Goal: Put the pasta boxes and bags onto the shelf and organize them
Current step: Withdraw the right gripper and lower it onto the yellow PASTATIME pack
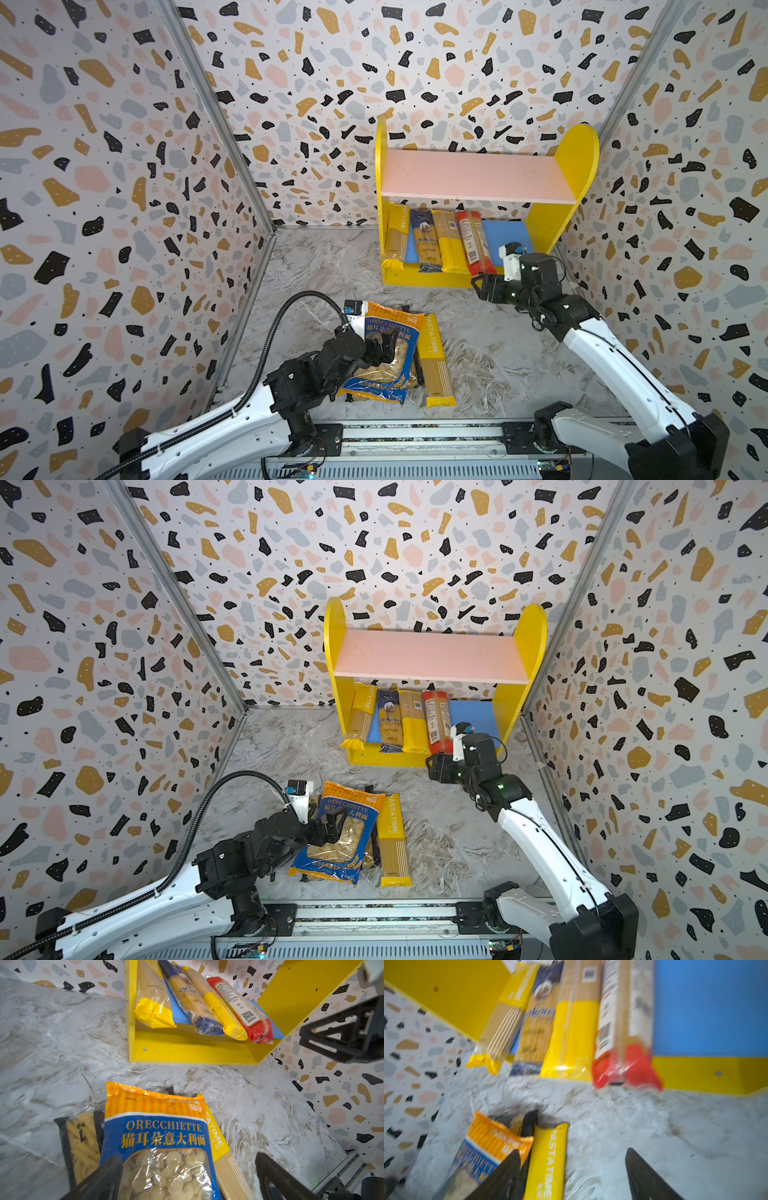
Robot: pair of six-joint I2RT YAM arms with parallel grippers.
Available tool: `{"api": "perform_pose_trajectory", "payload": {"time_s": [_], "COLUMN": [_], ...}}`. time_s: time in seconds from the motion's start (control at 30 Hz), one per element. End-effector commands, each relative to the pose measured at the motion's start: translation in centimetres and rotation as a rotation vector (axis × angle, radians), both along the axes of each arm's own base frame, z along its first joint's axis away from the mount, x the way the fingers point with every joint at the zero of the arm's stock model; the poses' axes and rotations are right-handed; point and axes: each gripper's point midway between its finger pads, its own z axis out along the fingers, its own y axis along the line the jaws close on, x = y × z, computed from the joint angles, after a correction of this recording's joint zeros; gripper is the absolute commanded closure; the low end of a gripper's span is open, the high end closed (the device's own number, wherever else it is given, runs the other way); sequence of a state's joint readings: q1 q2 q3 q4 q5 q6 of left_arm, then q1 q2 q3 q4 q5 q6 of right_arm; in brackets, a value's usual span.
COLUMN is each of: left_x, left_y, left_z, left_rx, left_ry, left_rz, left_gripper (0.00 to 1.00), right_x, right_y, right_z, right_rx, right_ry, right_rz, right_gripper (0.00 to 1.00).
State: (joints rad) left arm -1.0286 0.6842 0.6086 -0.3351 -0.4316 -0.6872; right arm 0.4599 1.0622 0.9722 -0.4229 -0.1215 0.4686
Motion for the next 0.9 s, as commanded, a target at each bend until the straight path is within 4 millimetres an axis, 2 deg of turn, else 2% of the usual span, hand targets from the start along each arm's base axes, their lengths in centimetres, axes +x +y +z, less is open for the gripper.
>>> {"api": "perform_pose_trajectory", "payload": {"time_s": [0.0, 0.07, 0.2, 0.33, 0.63, 0.77, 0.8, 0.87], "left_x": [-0.5, -0.7, -1.0, -1.2, -1.6, -1.8, -1.9, -2.0], "left_y": [1.9, 2.4, 3.2, 4.1, 5.0, 5.3, 5.4, 5.5], "left_z": [-1.2, -1.3, -1.0, -0.9, -0.9, -1.1, -1.1, -1.2], "left_rx": [-0.021, -0.048, -0.096, -0.102, -0.117, -0.121, -0.124, -0.127], "left_ry": [0.045, 0.054, 0.057, 0.058, 0.061, 0.060, 0.059, 0.057], "left_rz": [0.067, 0.084, 0.112, 0.134, 0.150, 0.148, 0.147, 0.147], "left_gripper": [0.01, 0.00, 0.00, 0.00, 0.00, 0.00, 0.00, 0.00], "right_x": [-4.3, -6.8, -11.0, -13.5, -16.3, -17.1, -17.3, -17.6], "right_y": [1.9, 3.6, 5.8, 7.1, 8.9, 9.3, 9.4, 9.9], "right_z": [-2.9, -5.3, -10.4, -12.7, -16.2, -17.7, -18.0, -18.4], "right_rx": [-0.006, -0.014, -0.049, -0.081, -0.198, -0.289, -0.312, -0.336], "right_ry": [0.097, 0.142, 0.233, 0.262, 0.311, 0.325, 0.327, 0.328], "right_rz": [0.020, 0.068, 0.130, 0.172, 0.225, 0.218, 0.217, 0.227], "right_gripper": [0.17, 0.16, 0.16, 0.13, 0.07, 0.04, 0.01, 0.01]}}
